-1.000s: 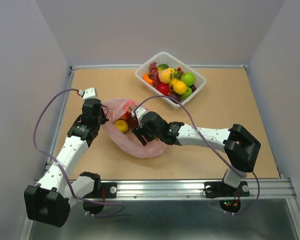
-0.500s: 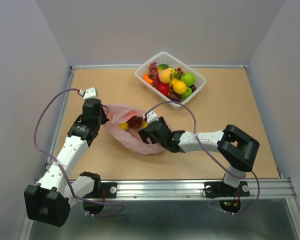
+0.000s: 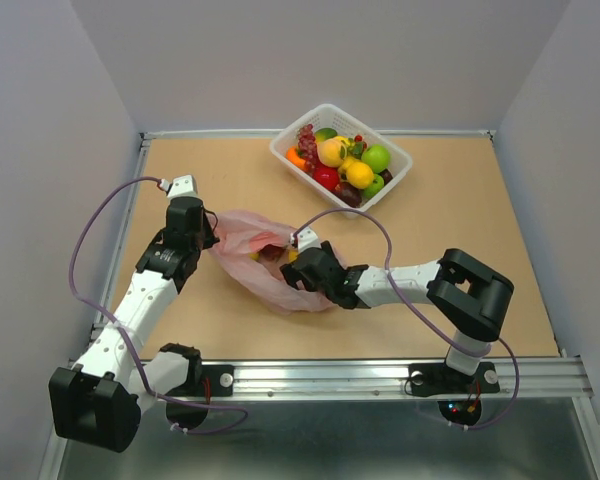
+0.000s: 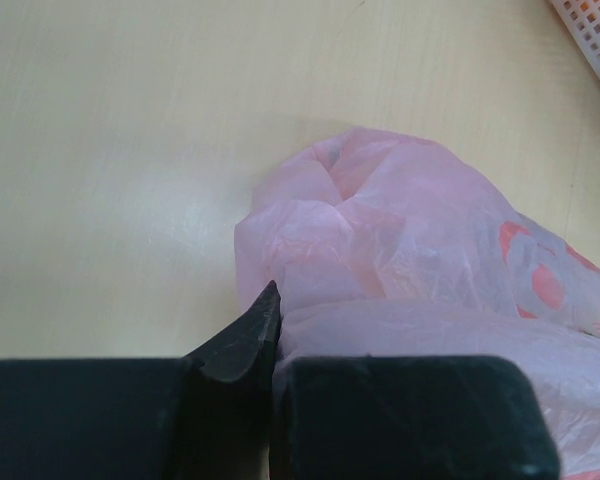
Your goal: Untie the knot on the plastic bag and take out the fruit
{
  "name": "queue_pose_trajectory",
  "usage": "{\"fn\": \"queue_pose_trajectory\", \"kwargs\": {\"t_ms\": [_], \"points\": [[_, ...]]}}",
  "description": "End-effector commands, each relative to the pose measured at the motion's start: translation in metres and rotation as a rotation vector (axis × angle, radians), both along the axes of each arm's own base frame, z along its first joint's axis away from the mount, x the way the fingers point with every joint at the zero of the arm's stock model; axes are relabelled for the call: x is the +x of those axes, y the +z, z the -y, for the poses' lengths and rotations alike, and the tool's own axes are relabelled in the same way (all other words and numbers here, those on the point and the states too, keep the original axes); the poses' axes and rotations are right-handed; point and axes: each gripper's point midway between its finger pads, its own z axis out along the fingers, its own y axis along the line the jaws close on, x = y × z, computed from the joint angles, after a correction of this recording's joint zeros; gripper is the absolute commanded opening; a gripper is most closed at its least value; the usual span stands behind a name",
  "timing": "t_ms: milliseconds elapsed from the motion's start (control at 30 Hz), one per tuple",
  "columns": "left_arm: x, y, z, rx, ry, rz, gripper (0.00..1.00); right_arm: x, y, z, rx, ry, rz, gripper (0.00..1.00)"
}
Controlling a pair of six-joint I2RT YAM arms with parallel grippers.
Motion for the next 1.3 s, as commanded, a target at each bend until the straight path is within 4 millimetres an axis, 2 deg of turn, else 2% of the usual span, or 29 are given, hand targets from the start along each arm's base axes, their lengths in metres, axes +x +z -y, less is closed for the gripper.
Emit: {"fn": "queue_pose_trajectory", "kwargs": {"t_ms": [0, 367, 633, 700, 800, 833, 867, 967, 1000, 1067, 1100, 1133, 1267], "points": [[0.003, 0.0, -0.001, 0.009, -0.003, 0.017, 0.12, 0.009, 0.03, -0.011, 0.109, -0.046, 0.053, 0.98], [0.002, -0.003, 0.001, 0.006, -0.013, 0.01, 0.12, 0.048, 0.074, -0.02, 0.321, -0.256, 0.212, 0.99], [0.003, -0.004, 0.001, 0.005, -0.015, 0.005, 0.12, 0.063, 0.061, -0.021, 0.309, -0.329, 0.249, 0.93], [0.003, -0.004, 0.002, 0.005, -0.019, 0.004, 0.12, 0.066, 0.06, -0.02, 0.322, -0.344, 0.254, 0.89], [0.003, -0.004, 0.002, 0.004, -0.019, 0.006, 0.12, 0.069, 0.061, -0.018, 0.329, -0.352, 0.268, 0.74], [0.003, -0.004, 0.002, 0.003, -0.018, 0.006, 0.12, 0.067, 0.064, -0.02, 0.333, -0.336, 0.268, 0.65], [0.003, -0.004, 0.002, 0.004, -0.019, 0.006, 0.12, 0.067, 0.064, -0.019, 0.327, -0.335, 0.27, 0.6], [0.003, -0.004, 0.002, 0.004, -0.019, 0.006, 0.12, 0.059, 0.081, -0.027, 0.351, -0.242, 0.263, 0.43], [0.003, -0.003, 0.002, 0.003, -0.018, 0.007, 0.12, 0.056, 0.087, -0.027, 0.361, -0.222, 0.263, 0.33], [0.003, -0.003, 0.002, 0.003, -0.018, 0.007, 0.12, 0.047, 0.091, -0.028, 0.348, -0.15, 0.257, 0.28], [0.003, -0.003, 0.002, 0.003, -0.017, 0.009, 0.12, 0.044, 0.105, -0.028, 0.37, -0.125, 0.265, 0.26], [0.003, -0.002, 0.001, 0.005, -0.016, 0.011, 0.12, 0.039, 0.107, -0.029, 0.361, -0.092, 0.254, 0.25], [0.003, -0.001, 0.0, 0.005, -0.012, 0.014, 0.12, 0.008, 0.128, -0.045, 0.354, 0.163, 0.219, 0.24]]}}
